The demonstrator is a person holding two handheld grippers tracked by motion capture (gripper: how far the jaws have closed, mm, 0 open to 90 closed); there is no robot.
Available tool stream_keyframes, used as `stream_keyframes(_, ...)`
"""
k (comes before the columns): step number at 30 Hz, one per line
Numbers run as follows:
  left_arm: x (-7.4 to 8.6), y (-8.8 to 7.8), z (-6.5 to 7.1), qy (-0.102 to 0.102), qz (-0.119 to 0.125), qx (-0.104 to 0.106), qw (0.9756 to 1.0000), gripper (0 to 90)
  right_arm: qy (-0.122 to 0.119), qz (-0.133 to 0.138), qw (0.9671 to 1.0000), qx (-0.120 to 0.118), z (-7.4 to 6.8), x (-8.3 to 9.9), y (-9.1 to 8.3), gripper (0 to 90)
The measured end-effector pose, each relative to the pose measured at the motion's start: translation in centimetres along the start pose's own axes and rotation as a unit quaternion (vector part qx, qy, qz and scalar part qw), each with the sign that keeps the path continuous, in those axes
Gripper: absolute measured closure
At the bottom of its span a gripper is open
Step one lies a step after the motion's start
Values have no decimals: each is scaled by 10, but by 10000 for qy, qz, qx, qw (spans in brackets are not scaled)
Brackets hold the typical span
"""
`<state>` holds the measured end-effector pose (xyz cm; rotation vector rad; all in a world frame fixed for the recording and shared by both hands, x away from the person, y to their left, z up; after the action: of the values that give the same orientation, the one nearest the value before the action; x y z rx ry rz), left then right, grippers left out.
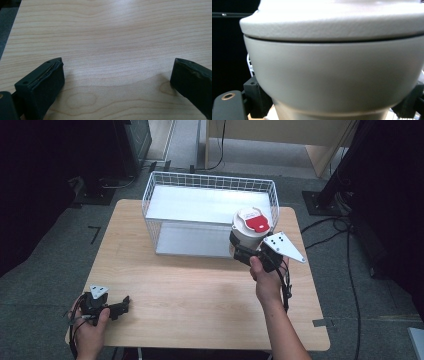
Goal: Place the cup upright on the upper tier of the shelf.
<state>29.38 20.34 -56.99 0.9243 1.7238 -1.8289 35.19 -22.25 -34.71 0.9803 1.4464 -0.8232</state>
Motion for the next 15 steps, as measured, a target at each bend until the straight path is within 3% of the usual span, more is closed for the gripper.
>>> stream_keyframes(15,0,0,0,0,-1,2,10000,0,-177,61,9998,45,-1,-30,29,109)
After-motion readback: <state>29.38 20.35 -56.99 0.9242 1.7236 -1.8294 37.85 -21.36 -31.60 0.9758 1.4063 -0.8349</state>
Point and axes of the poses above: each handheld gripper's, and its own axes: y roughly forward along the jaws, x roughly out of its underside, z roughly to its right, the point moved 7 cm from there along y, roughly forward along the jaws, and after that the axes turned 4 degrees about z, right-handed, at the moved point
